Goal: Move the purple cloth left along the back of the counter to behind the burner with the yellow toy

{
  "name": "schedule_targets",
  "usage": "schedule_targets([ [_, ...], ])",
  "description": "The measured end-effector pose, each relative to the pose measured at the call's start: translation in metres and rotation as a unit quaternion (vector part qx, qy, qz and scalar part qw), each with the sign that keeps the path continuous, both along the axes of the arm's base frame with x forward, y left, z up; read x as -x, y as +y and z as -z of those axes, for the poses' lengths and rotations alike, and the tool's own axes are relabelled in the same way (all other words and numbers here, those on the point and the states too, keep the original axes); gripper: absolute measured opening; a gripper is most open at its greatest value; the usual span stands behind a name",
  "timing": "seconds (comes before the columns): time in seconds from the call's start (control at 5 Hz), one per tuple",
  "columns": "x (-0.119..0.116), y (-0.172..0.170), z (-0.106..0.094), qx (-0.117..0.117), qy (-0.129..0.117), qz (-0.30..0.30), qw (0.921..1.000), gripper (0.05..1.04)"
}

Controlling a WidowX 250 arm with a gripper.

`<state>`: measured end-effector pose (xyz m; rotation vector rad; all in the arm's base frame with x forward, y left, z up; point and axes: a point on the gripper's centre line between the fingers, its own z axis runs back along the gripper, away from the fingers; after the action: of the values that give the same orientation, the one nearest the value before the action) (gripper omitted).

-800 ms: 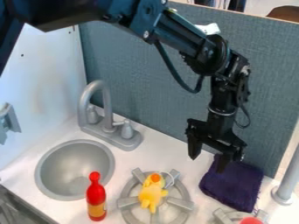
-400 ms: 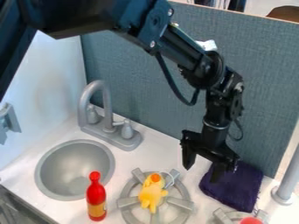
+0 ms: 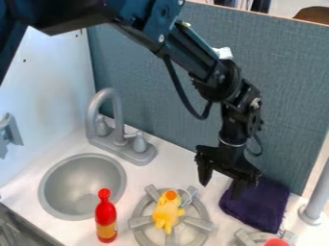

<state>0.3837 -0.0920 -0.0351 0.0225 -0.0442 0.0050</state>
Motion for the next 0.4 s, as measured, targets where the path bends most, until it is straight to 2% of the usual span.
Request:
schedule_targets([
  [0.2,-0.013,-0.012,-0.002,0.023,-0.011,0.003,0.9997,1.001],
  [0.4,-0.023,-0.021,0.013,0.009,0.007,0.014,0.9998,1.001],
])
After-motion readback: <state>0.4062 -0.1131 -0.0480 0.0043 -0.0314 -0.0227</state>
